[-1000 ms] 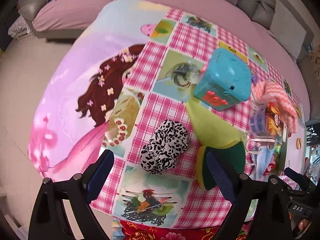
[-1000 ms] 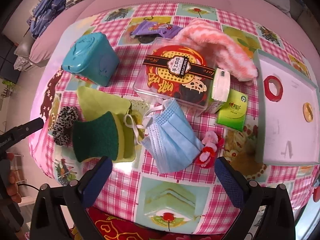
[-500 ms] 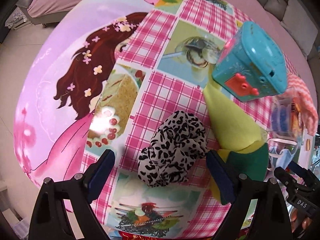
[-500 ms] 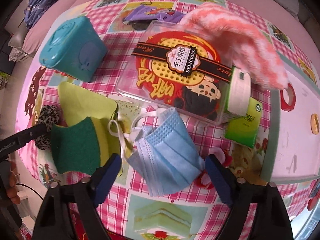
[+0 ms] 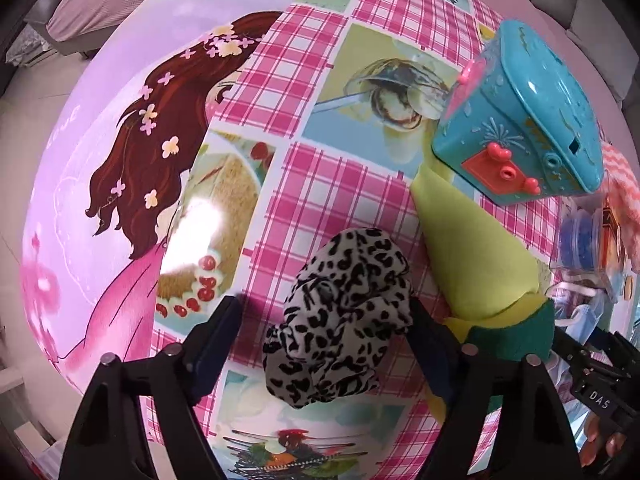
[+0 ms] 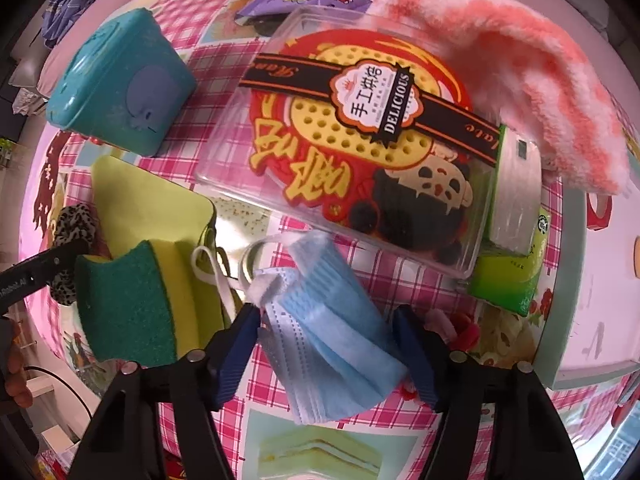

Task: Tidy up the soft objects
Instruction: 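Grasp the leopard scrunchie with the left tool while the right tool grasps the blue mask, then carry the scrunchie and blue mask into the white tray and release both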

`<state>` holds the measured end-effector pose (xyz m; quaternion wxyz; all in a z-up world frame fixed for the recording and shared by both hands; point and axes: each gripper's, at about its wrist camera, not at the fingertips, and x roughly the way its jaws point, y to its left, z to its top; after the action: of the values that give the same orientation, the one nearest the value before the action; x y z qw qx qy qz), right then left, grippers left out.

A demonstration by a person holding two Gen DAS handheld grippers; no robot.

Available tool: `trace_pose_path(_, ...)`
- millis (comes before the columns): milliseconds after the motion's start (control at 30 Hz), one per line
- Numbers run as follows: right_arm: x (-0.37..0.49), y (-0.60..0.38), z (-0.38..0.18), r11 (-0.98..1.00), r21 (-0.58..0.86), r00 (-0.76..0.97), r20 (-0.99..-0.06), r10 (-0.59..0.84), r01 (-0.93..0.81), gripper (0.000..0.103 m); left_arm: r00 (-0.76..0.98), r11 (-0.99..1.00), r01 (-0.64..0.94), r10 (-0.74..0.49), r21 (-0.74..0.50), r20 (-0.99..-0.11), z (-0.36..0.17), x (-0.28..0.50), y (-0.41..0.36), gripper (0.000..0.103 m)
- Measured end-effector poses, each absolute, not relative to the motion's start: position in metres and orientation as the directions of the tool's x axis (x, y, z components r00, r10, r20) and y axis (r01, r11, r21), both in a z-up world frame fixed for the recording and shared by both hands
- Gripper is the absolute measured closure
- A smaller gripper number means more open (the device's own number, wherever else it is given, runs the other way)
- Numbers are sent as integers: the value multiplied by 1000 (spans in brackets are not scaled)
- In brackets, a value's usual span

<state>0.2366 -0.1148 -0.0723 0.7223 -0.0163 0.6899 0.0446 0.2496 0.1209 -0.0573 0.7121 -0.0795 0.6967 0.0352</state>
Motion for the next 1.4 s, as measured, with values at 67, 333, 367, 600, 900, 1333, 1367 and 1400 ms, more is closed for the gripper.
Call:
trace_pose_path(67,236,-114,-75,996,37,43,-998,41,-83,41,30,985,-160,-54,-58,-998,-58,252,120,31)
trace_pose_path(333,235,-134,-68,994,36,68,-997,43,-100,71,33,985,-163,-55,-60,-998,-53,253,114,61)
trace_pose_path(367,234,-134,-66,994,33,73,-996,41,-104,73,33,985,-161,-58,-62,-998,-51,249,117,64)
trace_pose_path(600,229,-143,-45,994,37,106,-993,48,-104,90,33,985,-161,-63,-68,-997,-42,244,118,71)
trace_pose_path(900,222,-159,9,993,75,163,-983,90,-93,90,76,983,-171,-48,-61,-996,-2,236,125,73)
trace_pose_path(1333,191,-164,80,993,93,252,-961,110,-79,90,161,989,-125,-53,-73,-986,74,223,97,73)
trace_pose_path(1367,189,-166,81,993,91,256,-961,108,-78,90,168,990,-120,-56,-77,-984,80,222,92,73)
trace_pose_path(1400,186,-169,83,993,91,259,-960,107,-75,90,173,990,-114,-61,-82,-983,84,221,87,73)
